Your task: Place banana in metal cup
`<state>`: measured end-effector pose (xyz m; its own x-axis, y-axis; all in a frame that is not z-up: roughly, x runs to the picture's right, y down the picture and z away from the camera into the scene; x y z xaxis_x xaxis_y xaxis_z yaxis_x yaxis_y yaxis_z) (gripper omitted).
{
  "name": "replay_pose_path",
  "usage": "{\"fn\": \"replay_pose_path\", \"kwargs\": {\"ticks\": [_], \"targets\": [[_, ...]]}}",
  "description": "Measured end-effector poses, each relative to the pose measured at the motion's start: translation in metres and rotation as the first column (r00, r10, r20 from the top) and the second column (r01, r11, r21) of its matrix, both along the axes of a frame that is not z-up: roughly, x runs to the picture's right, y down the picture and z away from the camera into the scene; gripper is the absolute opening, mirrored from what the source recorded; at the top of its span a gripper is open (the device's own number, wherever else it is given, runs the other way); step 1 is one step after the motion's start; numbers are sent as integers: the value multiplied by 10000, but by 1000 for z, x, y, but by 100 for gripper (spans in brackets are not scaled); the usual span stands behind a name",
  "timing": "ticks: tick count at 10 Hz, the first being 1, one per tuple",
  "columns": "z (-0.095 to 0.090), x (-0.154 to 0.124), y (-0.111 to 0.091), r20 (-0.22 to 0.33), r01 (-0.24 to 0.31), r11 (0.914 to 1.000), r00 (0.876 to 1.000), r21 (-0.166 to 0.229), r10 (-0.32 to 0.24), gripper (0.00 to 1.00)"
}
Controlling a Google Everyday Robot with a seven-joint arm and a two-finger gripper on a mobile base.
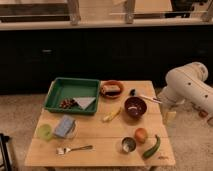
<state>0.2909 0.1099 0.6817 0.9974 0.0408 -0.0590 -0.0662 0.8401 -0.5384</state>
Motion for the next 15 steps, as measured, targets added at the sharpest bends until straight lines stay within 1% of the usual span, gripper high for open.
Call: {"fn": "replay_pose_path", "kwargs": {"ticks": [2, 3, 4, 5, 7, 8, 10, 11, 12, 13, 15], "targets": [[0, 0, 1, 1, 62, 10000, 10000, -12, -62, 80], [-1, -4, 2, 61, 296, 9996, 9995, -3, -296, 80], [-1, -14, 3, 195, 508, 9987, 9985, -17, -508, 80], [0, -31, 4, 396, 913, 9958, 9950, 0, -912, 80], [-2, -42, 7, 469, 1279, 9918, 9907, -4, -1277, 80], [-4, -42, 9, 467, 1577, 9875, 9864, -6, -1575, 80], [-3, -43, 10, 552, 1752, 9845, 9831, -39, -1747, 80], [-2, -51, 10, 633, 1874, 9823, 9804, -52, -1867, 80], [0, -66, 9, 775, 2078, 9782, 9752, 9, -2073, 80], [-1, -72, 11, 840, 2331, 9724, 9690, 24, -2325, 80], [-2, -77, 14, 957, 2720, 9622, 9576, 95, -2717, 80]]}}
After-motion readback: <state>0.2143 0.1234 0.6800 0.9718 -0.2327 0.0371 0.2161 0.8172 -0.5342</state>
